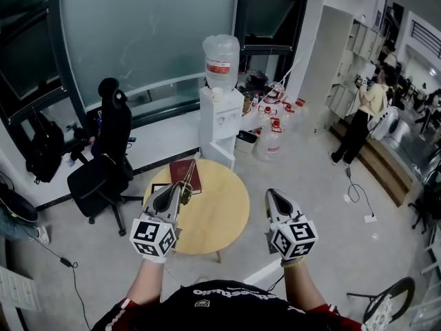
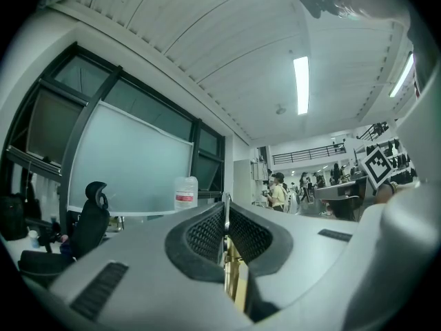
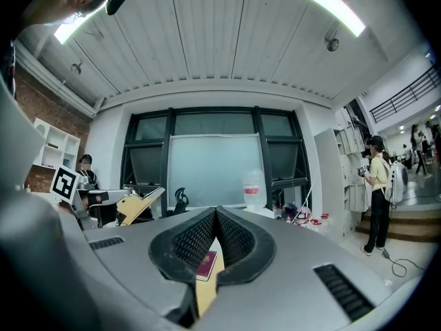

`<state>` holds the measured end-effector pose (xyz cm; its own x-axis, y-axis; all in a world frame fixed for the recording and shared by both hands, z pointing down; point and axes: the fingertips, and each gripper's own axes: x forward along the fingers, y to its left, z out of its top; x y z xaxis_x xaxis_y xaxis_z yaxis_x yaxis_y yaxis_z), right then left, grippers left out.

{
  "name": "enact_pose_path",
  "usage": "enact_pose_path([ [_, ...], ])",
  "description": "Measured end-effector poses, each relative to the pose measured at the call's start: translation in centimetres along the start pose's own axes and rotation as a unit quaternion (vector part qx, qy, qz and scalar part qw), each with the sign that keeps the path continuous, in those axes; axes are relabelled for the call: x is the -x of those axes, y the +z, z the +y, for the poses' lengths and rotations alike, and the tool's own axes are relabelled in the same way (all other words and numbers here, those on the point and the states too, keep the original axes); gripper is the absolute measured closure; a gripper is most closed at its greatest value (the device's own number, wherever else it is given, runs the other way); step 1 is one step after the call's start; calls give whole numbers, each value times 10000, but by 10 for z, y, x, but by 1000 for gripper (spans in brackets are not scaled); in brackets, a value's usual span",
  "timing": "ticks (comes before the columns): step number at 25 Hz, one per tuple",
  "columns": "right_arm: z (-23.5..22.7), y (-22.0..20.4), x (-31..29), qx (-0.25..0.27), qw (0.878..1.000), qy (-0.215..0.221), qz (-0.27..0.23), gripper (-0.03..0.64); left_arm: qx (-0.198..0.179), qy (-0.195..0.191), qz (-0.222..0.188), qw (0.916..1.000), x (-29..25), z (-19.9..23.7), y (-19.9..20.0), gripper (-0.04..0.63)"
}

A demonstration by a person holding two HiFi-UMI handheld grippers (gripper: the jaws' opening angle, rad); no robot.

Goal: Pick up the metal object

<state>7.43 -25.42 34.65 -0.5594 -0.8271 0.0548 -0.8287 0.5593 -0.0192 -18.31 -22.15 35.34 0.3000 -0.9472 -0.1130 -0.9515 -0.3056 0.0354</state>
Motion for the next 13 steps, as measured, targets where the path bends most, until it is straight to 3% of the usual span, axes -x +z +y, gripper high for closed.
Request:
enact_pose_path([
  [13,0,-1,-6,40,10000,80,37,589,40,61,-12,10000,-3,3,-1,572],
])
